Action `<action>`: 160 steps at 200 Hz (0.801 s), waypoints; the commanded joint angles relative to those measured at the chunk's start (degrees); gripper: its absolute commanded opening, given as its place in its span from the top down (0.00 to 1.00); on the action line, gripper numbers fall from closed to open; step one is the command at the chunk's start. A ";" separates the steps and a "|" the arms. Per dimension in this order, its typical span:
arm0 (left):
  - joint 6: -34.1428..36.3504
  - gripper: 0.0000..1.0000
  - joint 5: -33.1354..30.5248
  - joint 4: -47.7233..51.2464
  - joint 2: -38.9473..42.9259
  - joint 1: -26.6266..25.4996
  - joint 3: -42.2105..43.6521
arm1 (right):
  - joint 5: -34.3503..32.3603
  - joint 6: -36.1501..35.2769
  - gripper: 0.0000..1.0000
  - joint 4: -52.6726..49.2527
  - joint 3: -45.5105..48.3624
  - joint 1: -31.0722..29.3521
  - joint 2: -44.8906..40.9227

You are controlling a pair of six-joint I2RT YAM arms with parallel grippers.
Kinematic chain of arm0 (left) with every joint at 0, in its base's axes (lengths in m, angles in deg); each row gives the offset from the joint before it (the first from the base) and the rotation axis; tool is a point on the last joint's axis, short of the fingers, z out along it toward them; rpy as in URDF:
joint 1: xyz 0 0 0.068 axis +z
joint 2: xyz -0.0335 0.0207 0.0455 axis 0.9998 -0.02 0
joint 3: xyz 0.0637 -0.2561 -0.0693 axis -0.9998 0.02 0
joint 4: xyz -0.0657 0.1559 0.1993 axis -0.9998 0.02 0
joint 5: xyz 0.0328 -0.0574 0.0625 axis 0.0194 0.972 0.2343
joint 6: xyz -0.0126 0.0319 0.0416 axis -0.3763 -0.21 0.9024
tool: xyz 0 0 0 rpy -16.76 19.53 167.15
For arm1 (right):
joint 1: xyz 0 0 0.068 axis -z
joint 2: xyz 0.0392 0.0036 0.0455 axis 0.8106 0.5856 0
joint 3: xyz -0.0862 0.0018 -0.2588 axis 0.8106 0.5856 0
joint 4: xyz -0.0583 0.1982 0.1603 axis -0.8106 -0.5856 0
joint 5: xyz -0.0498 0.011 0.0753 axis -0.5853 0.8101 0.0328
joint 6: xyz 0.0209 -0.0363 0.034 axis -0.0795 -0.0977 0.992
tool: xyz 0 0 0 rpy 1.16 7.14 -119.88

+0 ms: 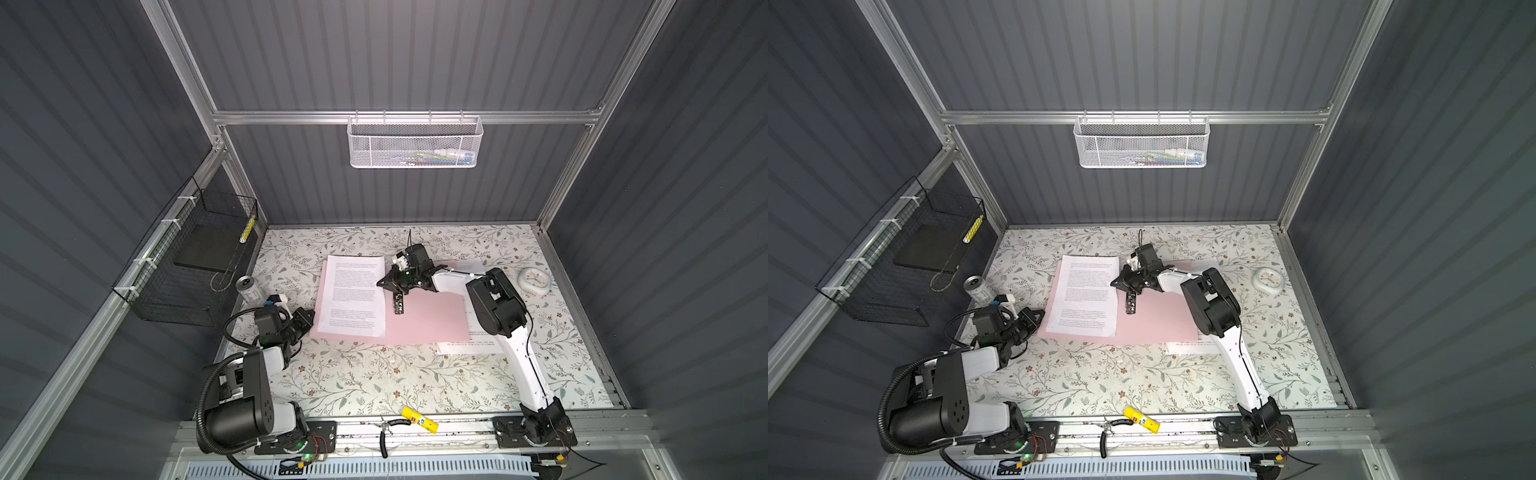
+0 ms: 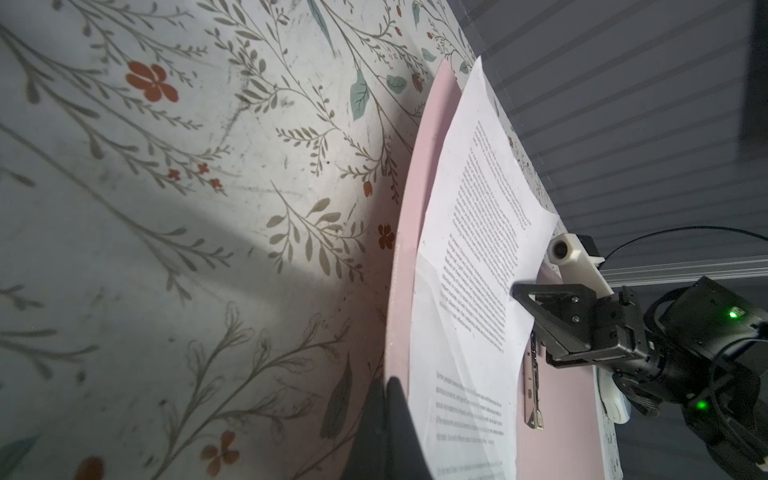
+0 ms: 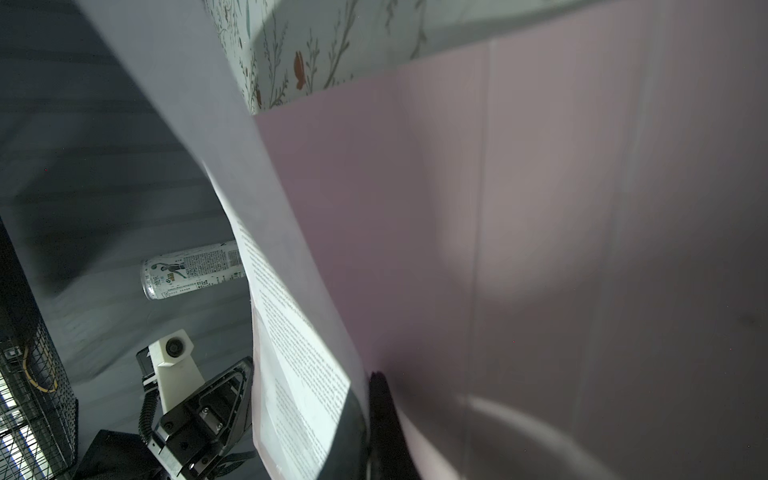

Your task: Put the files into the folder

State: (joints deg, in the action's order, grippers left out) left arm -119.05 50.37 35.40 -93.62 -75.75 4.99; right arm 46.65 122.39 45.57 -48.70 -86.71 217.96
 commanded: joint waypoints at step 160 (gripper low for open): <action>-0.46 1.00 0.03 -0.92 -0.84 -0.10 0.49 | -0.20 4.58 1.00 1.15 0.40 -4.28 -1.34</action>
State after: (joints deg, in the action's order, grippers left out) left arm -119.05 50.35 35.38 -93.86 -75.73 4.99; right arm 46.08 127.15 46.99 -48.70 -90.49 217.96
